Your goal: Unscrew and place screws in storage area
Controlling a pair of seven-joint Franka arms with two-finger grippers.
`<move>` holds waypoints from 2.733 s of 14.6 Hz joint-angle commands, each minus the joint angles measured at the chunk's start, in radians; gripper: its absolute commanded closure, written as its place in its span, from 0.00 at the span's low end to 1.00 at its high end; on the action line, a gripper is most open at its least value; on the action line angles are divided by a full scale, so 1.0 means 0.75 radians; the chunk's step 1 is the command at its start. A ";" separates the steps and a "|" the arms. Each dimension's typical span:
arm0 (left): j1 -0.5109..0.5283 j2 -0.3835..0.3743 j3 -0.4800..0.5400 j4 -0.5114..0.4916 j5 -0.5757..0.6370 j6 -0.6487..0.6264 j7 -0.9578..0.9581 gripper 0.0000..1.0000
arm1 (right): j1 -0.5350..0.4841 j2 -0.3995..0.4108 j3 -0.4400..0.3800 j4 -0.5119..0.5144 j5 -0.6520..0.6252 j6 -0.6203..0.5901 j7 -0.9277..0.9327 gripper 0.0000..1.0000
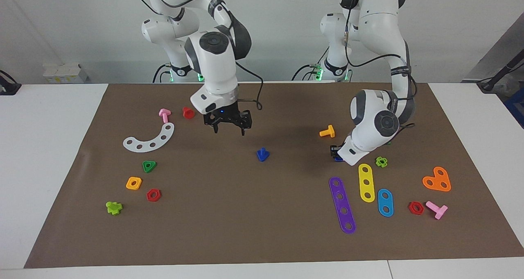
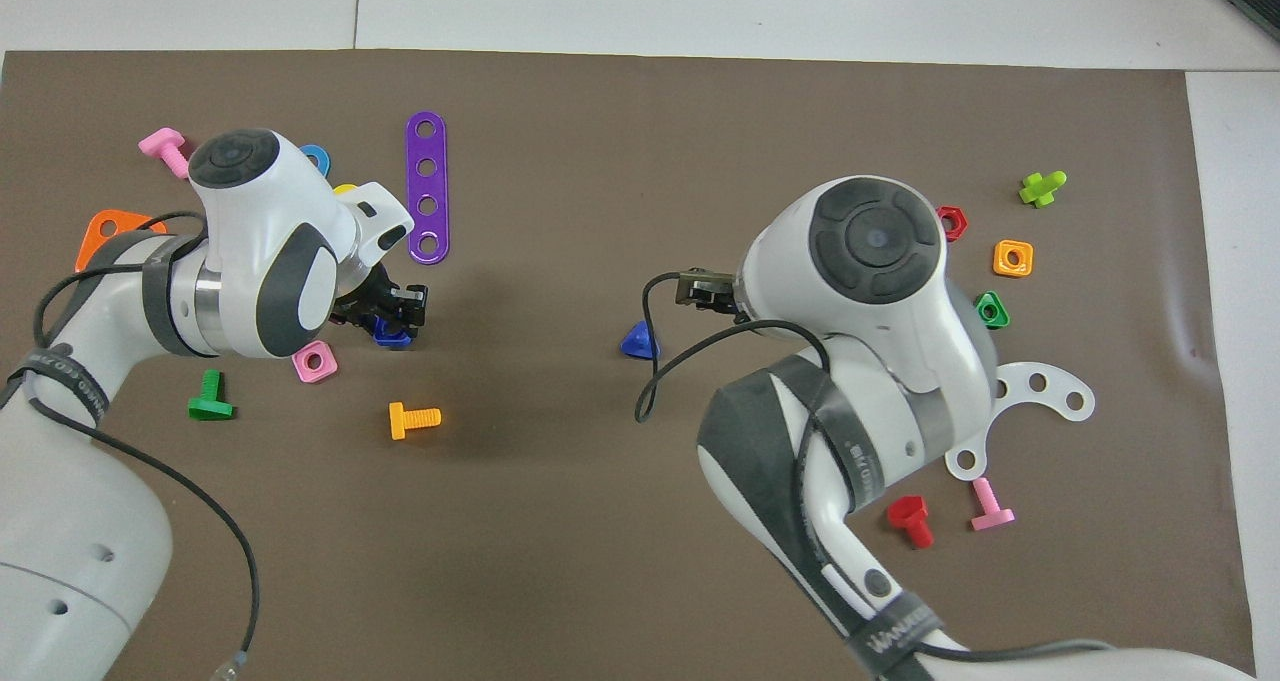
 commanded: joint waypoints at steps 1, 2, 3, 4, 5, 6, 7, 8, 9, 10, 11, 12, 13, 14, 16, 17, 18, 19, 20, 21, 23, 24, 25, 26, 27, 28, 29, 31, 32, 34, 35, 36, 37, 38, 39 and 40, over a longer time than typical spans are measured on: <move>-0.010 -0.072 0.013 -0.052 0.034 0.029 0.009 0.00 | 0.045 0.086 -0.003 0.039 -0.027 0.091 0.052 0.03; -0.001 -0.071 0.015 -0.031 0.034 0.022 0.011 0.00 | 0.051 0.113 -0.003 0.049 -0.029 0.116 0.054 0.05; 0.033 -0.080 0.025 -0.013 0.034 -0.002 0.013 0.00 | 0.063 0.121 -0.003 0.053 -0.029 0.122 0.054 0.06; 0.052 -0.104 0.031 0.024 0.036 -0.057 0.022 0.00 | 0.074 0.138 -0.003 0.065 -0.029 0.126 0.056 0.09; 0.080 -0.118 0.033 0.069 0.036 -0.124 0.034 0.00 | 0.092 0.176 -0.003 0.094 -0.031 0.126 0.058 0.10; 0.117 -0.147 0.033 0.110 0.038 -0.200 0.042 0.00 | 0.112 0.211 -0.005 0.112 -0.041 0.133 0.064 0.12; 0.156 -0.182 0.033 0.137 0.048 -0.275 0.066 0.00 | 0.121 0.234 -0.003 0.114 -0.060 0.165 0.068 0.15; 0.211 -0.220 0.033 0.151 0.058 -0.339 0.111 0.00 | 0.121 0.260 -0.003 0.112 -0.074 0.192 0.072 0.19; 0.252 -0.263 0.033 0.149 0.058 -0.388 0.154 0.00 | 0.125 0.291 -0.003 0.116 -0.078 0.208 0.078 0.21; 0.287 -0.300 0.033 0.145 0.067 -0.423 0.179 0.00 | 0.135 0.312 -0.003 0.114 -0.078 0.237 0.084 0.22; 0.315 -0.329 0.033 0.141 0.079 -0.464 0.181 0.00 | 0.143 0.322 -0.005 0.106 -0.078 0.259 0.086 0.23; 0.322 -0.356 0.033 0.135 0.099 -0.515 0.177 0.00 | 0.143 0.326 -0.003 0.102 -0.084 0.261 0.086 0.24; 0.320 -0.386 0.033 0.131 0.134 -0.554 0.171 0.00 | 0.145 0.324 -0.003 0.098 -0.086 0.261 0.086 0.27; 0.310 -0.425 0.033 0.131 0.169 -0.577 0.155 0.00 | 0.149 0.326 -0.003 0.086 -0.090 0.264 0.086 0.32; 0.310 -0.543 0.031 0.123 0.181 -0.591 0.096 0.00 | 0.164 0.324 -0.003 0.057 -0.093 0.261 0.088 0.40; 0.318 -0.597 0.031 0.118 0.181 -0.595 0.093 0.00 | 0.164 0.322 -0.003 0.053 -0.093 0.261 0.088 0.44; 0.320 -0.625 0.033 0.116 0.183 -0.603 0.093 0.00 | 0.164 0.322 -0.003 0.053 -0.093 0.259 0.086 0.50; 0.320 -0.646 0.033 0.118 0.185 -0.599 0.093 0.00 | 0.164 0.322 -0.003 0.053 -0.095 0.259 0.084 0.54; 0.316 -0.652 0.031 0.120 0.185 -0.587 0.093 0.00 | 0.166 0.322 -0.003 0.053 -0.095 0.257 0.084 0.60; 0.308 -0.650 0.031 0.129 0.199 -0.569 0.093 0.00 | 0.166 0.320 -0.003 0.053 -0.097 0.255 0.076 0.85; 0.301 -0.640 0.017 0.135 0.301 -0.455 0.095 0.00 | 0.166 0.320 -0.005 0.055 -0.103 0.259 0.088 1.00; 0.301 -0.636 0.015 0.137 0.308 -0.400 0.091 0.00 | 0.162 0.318 -0.005 0.055 -0.105 0.263 0.090 1.00; 0.303 -0.636 0.013 0.141 0.304 -0.381 0.087 0.00 | 0.145 0.314 -0.005 0.057 -0.105 0.276 0.088 1.00; 0.301 -0.636 0.013 0.145 0.300 -0.383 0.093 0.00 | 0.127 0.308 -0.007 0.055 -0.103 0.290 0.088 1.00; 0.301 -0.636 0.011 0.145 0.298 -0.385 0.097 0.00 | 0.088 0.293 -0.009 0.055 -0.103 0.294 0.084 1.00; 0.301 -0.636 0.011 0.145 0.294 -0.389 0.101 0.00 | 0.046 0.269 -0.009 0.053 -0.103 0.292 0.066 1.00; 0.299 -0.640 0.011 0.139 0.290 -0.391 0.103 0.00 | -0.001 0.238 -0.007 0.045 -0.103 0.284 0.054 1.00; 0.291 -0.642 0.011 0.133 0.290 -0.393 0.103 0.00 | -0.118 0.201 -0.005 0.035 -0.099 0.274 -0.013 1.00; 0.291 -0.644 0.011 0.131 0.290 -0.391 0.103 0.00 | -0.165 0.199 -0.005 0.035 -0.089 0.272 -0.079 1.00; 0.291 -0.646 0.011 0.129 0.290 -0.389 0.103 0.00 | -0.265 0.197 -0.005 0.016 -0.084 0.268 -0.173 1.00; 0.291 -0.646 0.011 0.131 0.290 -0.389 0.103 0.00 | -0.314 0.191 -0.005 0.000 -0.084 0.266 -0.230 1.00; 0.291 -0.646 0.011 0.131 0.290 -0.389 0.103 0.00 | -0.363 0.185 -0.005 -0.027 -0.078 0.266 -0.299 1.00; 0.291 -0.646 0.011 0.129 0.290 -0.391 0.103 0.00 | -0.396 0.177 -0.005 -0.051 -0.076 0.266 -0.353 1.00; 0.291 -0.646 0.011 0.129 0.290 -0.391 0.106 0.00 | -0.429 0.163 -0.005 -0.090 -0.076 0.268 -0.402 1.00; 0.291 -0.646 0.011 0.129 0.290 -0.393 0.106 0.00 | -0.456 0.154 -0.005 -0.123 -0.076 0.268 -0.445 1.00; 0.291 -0.646 0.011 0.129 0.290 -0.393 0.106 0.00 | -0.478 0.140 -0.005 -0.147 -0.076 0.266 -0.484 1.00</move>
